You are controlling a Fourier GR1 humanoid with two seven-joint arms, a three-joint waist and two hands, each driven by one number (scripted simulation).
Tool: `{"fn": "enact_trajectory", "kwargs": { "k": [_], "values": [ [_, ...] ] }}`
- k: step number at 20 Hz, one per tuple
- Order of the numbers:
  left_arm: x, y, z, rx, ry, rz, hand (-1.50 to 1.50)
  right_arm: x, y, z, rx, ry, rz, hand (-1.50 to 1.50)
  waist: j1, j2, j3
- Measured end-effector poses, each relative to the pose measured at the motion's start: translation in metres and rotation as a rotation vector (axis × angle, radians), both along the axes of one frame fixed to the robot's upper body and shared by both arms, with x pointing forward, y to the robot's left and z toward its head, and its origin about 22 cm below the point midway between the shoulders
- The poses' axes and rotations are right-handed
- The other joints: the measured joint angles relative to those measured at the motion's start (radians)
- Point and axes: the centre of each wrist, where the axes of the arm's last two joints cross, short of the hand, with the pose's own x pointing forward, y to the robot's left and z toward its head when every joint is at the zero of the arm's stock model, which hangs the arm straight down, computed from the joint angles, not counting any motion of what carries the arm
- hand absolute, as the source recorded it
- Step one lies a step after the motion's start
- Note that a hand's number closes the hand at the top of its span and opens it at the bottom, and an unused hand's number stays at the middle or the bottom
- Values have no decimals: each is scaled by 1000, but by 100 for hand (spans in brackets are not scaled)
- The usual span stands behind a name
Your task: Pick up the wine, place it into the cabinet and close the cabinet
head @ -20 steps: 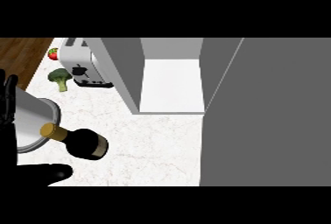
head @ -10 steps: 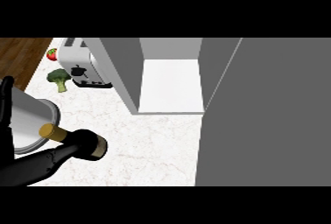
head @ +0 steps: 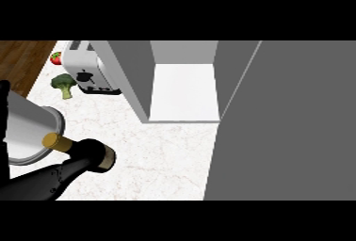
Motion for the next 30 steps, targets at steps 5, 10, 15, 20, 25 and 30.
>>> {"fn": "enact_trajectory", "kwargs": {
  "k": [5, 10, 15, 20, 25, 30],
  "values": [
    [4, -3, 7, -13, 35, 5, -150, -1, 10, 5, 17, 20, 27, -150, -2, 0, 0],
    [5, -5, 7, -14, 57, 25, -150, -1, 15, 12, 21, 34, 30, -150, -3, -1, -1],
    [7, 1, 7, -13, 72, 56, -150, -1, 18, 16, 15, 40, 33, -150, -4, -1, -1],
    [13, 8, -2, -17, 90, 81, -150, -4, 20, 15, 10, 44, 35, -150, -10, -2, -2],
    [15, 14, -12, -13, 105, 91, -150, -4, 20, 18, -5, 45, 27, -150, -9, -2, -2],
    [19, 19, -38, -16, 127, 97, -150, -2, 22, 22, -17, 48, 24, -150, -8, -1, -2]
  ]
}}
